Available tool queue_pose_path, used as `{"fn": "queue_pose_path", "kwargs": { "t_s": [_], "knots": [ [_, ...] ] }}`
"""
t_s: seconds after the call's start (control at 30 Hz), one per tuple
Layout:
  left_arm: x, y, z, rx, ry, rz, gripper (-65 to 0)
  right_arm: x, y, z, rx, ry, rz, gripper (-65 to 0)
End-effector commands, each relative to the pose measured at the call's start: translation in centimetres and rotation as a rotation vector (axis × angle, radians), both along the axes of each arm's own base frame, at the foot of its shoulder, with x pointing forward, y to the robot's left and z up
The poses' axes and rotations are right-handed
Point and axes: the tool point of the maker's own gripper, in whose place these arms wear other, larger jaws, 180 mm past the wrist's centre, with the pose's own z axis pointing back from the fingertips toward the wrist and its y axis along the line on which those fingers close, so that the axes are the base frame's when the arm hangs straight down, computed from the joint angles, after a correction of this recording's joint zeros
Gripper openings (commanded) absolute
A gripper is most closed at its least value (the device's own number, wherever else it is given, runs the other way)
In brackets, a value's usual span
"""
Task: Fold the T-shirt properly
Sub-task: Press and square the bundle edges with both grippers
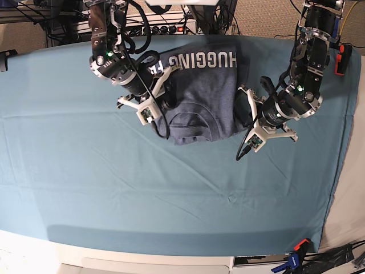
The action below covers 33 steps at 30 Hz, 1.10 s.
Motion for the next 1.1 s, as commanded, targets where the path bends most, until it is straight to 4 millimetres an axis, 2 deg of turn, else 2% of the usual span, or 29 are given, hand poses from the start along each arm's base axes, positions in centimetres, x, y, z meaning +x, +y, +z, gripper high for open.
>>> {"fn": "queue_pose_path", "kwargs": {
  "t_s": [0.0, 0.17, 0.53, 0.67, 0.87, 1.07],
  "knots": [
    [0.9, 0.0, 1.3, -0.015, -0.048, 0.000, -65.0, 0.6, 0.2, 0.7, 0.028, -0.031, -0.003, -65.0],
    [0.9, 0.0, 1.3, -0.014, -0.048, 0.000, -65.0, 0.3, -0.3, -0.6, -0.009, 0.002, -0.007, -65.0],
    [0.9, 0.0, 1.3, -0.015, -0.048, 0.001, -65.0, 0.2, -0.6, -0.6, -0.040, 0.013, -0.006, -65.0],
    [0.9, 0.0, 1.3, -0.015, -0.048, 0.001, -65.0, 0.8, -1.5, -0.2, -0.079, -0.014, -0.048, -65.0],
    [0.9, 0.0, 1.3, -0.015, -0.048, 0.001, -65.0, 0.9, -1.8, -0.2, -0.099, -0.018, -0.057, -65.0],
    [0.9, 0.0, 1.3, -0.015, -0.048, 0.001, -65.0, 1.7, -4.4, -0.6, -0.204, -0.031, -0.166, -65.0]
  ]
}}
